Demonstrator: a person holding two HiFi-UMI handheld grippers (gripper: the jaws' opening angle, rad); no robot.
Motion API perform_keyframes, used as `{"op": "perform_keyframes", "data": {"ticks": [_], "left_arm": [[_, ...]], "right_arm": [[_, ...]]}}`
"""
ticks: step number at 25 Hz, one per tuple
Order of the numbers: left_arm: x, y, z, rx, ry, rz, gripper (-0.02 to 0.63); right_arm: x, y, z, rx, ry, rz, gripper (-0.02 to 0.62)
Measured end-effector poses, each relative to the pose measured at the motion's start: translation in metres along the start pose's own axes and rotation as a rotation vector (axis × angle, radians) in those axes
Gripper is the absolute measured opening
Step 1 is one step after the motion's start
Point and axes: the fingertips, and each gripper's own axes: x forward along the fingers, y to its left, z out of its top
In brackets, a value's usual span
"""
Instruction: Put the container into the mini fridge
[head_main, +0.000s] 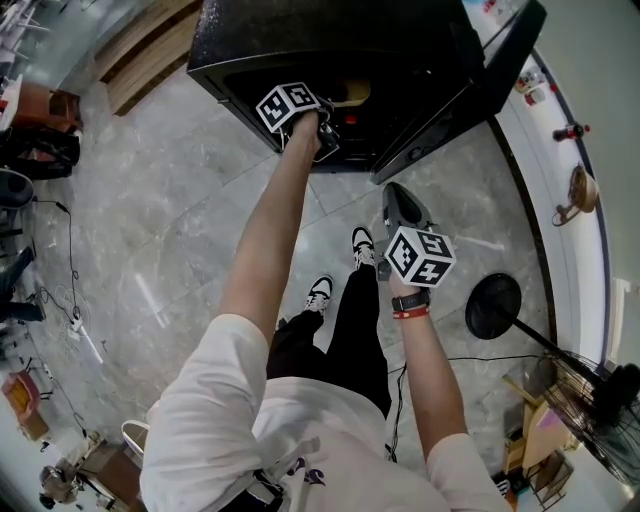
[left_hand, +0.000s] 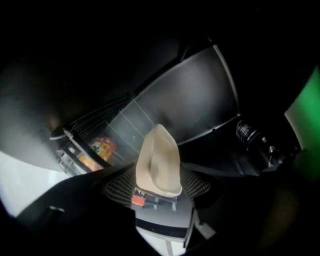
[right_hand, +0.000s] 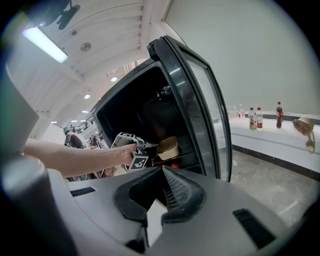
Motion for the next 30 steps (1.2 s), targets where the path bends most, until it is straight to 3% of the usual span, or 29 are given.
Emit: {"op": "perform_keyframes", "data": {"ticks": [8, 14, 23, 30], "left_arm": [[-0.017, -0.003, -0.012, -0.093, -0.001, -0.042, 0.294], [-0.029, -0.004, -0.028, -0.051, 0.030, -0.023, 0.308], [-0.058, -0.023, -0.050, 0.170, 0.058, 0.034, 0.308], [-0.108, -0.060, -0.055, 0.345, 0.044, 0.020, 0.308]], "right_arm": [[-0.007, 0.008, 0.008, -0.004, -0.013, 0.008, 0.014], [-0.014, 0.017, 0.012, 0.000, -0.024, 0.018, 0.014], [-0.034, 0.018, 0.019, 0.019, -0.040, 0.004, 0.014], [-0.058, 0.035, 0.038, 0.016, -0.078, 0.000, 0.014]]}}
